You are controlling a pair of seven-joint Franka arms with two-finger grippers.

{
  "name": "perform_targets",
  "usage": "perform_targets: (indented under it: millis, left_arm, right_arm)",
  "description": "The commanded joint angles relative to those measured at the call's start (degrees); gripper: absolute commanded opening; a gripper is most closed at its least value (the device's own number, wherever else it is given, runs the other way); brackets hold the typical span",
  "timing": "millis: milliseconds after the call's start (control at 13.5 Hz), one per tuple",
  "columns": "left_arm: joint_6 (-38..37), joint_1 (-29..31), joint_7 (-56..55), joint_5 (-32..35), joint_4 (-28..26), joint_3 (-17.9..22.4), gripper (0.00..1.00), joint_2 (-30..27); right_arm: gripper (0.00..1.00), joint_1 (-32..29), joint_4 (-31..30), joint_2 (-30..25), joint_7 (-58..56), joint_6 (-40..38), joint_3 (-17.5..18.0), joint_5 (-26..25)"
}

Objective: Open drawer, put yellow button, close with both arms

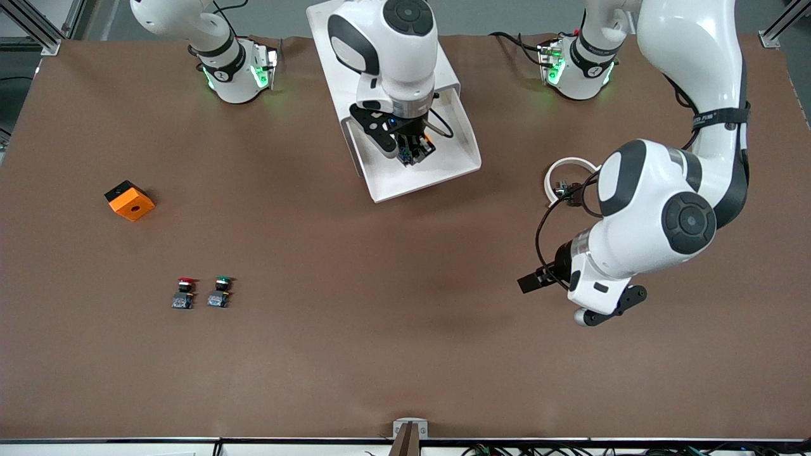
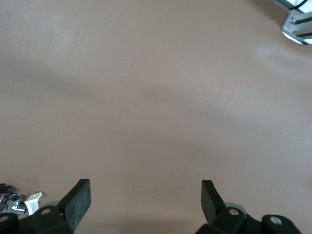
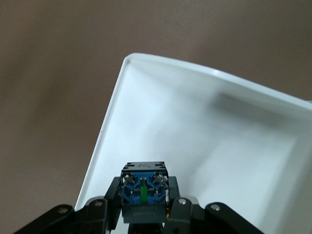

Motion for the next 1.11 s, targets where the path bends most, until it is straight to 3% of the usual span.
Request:
perform_targets:
  millis: [0,370,444,519,889,1037]
  left_arm:
    - [2.7,-3.0,0.9,5.8,-4.4,-0.1,1.00,-2.0]
    - [15.6,-5.6,0.7,6.7,-19.2,-0.8,1.00,-10.9]
    - [15.7,-5.8,0.8,6.7,-20.1,-0.9,1.00,-11.5]
    - [15.8,-6.1,0.8,6.7,-20.5,-1.2,1.00,-11.6]
    - [15.9,-7.8,0.0,6.7,-20.8,-1.7,1.00,-11.7]
    - [16.1,-8.6,-0.1,6.8,-21.2,-1.7,1.00,-11.5]
  right_arm:
    - [0.00,1.2,2.7,1.5,1.5,-0.8,-0.7,-0.3]
    - [0.00,2.0,2.7,1.5,4.5,-0.8,-0.7,-0.1]
    - [0.62,2.0,2.7,1.5,4.4,-0.9,-0.7,-0.1]
    - [1.00,2.1,2.7,1.5,4.2,-1.0,-0.7,-0.7]
    - [1.00,1.1,3.0,0.7,-4.2,-2.5,-1.0,-0.1]
    - [1.00,-1.1,7.4,0.6,-10.5,-8.3,-1.0,-0.1]
